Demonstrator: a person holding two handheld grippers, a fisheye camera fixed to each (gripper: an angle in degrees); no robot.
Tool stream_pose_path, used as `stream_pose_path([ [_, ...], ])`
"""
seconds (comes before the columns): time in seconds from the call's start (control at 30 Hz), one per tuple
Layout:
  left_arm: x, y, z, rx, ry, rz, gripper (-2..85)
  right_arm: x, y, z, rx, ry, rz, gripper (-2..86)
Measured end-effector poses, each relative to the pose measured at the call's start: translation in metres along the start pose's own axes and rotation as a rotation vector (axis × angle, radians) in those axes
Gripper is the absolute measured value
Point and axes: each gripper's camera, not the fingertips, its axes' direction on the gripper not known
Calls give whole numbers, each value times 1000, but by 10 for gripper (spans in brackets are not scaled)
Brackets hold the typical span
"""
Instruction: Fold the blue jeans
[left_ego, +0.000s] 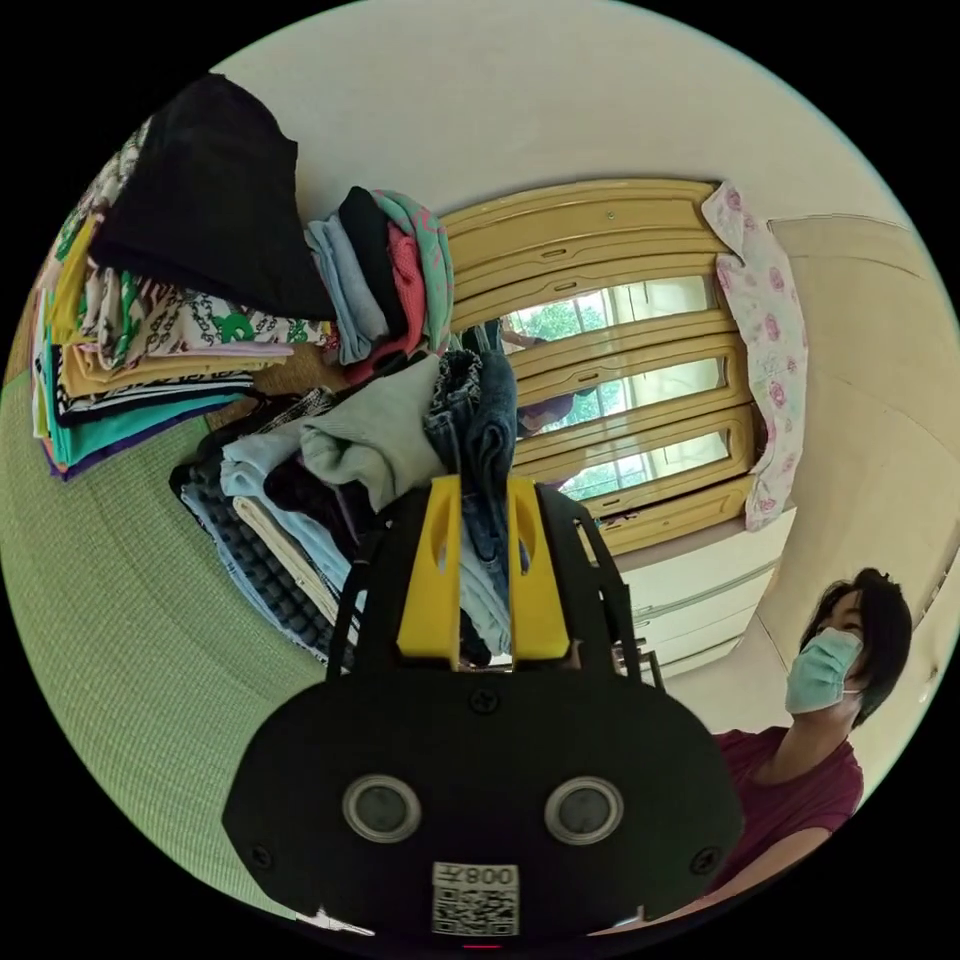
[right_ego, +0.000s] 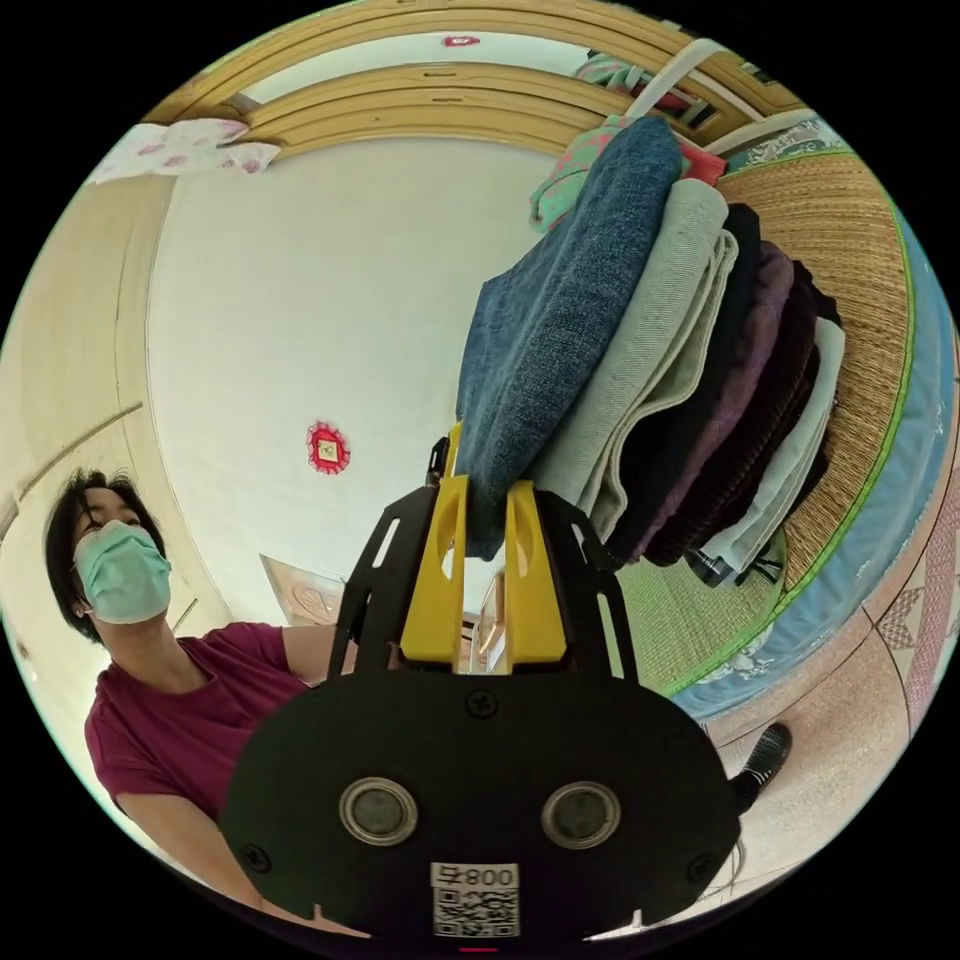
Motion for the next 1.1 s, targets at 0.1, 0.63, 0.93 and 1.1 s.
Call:
stream_pose_path([
  [0.1, 26, 2, 12, 40, -48, 47, 30, -11, 9, -18, 59, -31, 25, 55],
  [0.63, 111, -15, 197, -51, -312, 190, -1, -172, -17, 51, 74, 191, -118, -1],
  [0.93, 184, 90, 241, -96, -135, 346, 0, -303, 51, 60, 142, 315, -252, 0],
  [1.1, 223, 186, 269, -198, -79, 496, 1, -386, 136, 93, 62, 418, -428, 0],
])
